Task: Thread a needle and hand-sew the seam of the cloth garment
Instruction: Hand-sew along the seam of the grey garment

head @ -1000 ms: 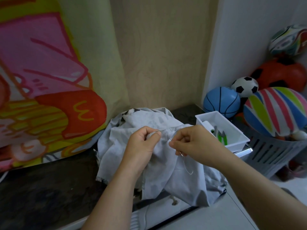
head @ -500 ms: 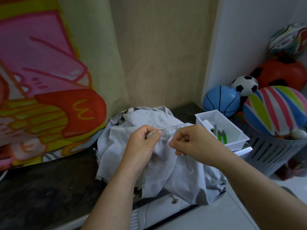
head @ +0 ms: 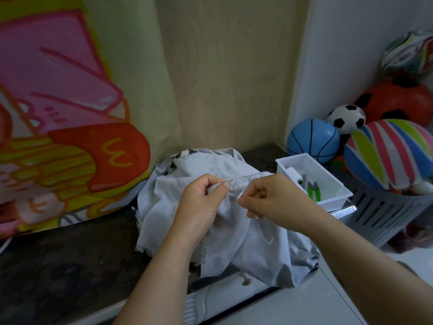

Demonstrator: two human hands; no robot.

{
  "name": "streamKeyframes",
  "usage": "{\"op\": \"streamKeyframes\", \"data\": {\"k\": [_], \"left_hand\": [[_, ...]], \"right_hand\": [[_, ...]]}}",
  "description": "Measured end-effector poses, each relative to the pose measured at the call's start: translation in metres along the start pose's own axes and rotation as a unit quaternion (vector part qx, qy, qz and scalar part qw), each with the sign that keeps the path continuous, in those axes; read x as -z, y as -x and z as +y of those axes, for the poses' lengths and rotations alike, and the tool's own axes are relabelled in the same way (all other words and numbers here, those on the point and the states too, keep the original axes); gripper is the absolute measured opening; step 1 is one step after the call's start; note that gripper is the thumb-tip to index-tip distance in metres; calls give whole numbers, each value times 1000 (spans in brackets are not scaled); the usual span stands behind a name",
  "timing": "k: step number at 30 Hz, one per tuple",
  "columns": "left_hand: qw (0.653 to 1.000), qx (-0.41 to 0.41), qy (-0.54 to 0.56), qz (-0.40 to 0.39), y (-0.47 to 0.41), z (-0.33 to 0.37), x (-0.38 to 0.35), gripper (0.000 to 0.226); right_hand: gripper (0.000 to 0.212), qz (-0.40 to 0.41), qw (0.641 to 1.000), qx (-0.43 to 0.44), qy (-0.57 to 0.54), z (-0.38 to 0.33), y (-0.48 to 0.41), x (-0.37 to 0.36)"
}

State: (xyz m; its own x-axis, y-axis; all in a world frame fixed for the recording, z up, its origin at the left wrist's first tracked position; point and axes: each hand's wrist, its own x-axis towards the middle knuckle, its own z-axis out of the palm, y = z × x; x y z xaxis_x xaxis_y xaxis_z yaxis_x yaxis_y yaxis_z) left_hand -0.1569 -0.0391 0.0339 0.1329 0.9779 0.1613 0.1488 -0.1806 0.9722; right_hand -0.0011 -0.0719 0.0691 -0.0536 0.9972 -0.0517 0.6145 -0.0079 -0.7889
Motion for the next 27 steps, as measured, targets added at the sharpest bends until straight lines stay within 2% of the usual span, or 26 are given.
{"op": "streamKeyframes", "data": {"k": [7, 13, 17, 20, 23, 27], "left_hand": [[1000, -17, -20, 1, 2, 4, -1, 14], [989, -94, -113, 17, 7, 6, -8, 17], [995, -32, -87, 23, 6, 4, -8, 12], [997, 26, -38, 58, 5, 3, -3, 14], [995, 60, -8, 75, 5, 6, -1, 14], [996, 47, -12, 74, 8, 11, -1, 14]], "right_hand": [[11, 0, 1000, -12, -1, 0, -2, -1], [18, 31, 998, -26, -44, 0, -5, -3], [11, 48, 990, -21, -134, -1, -3, -8], [16, 24, 982, -2, -189, -5, -1, -2], [10, -18, 981, 25, -189, -9, 4, 6], [9, -42, 983, 80, -161, -11, 9, 8]]}}
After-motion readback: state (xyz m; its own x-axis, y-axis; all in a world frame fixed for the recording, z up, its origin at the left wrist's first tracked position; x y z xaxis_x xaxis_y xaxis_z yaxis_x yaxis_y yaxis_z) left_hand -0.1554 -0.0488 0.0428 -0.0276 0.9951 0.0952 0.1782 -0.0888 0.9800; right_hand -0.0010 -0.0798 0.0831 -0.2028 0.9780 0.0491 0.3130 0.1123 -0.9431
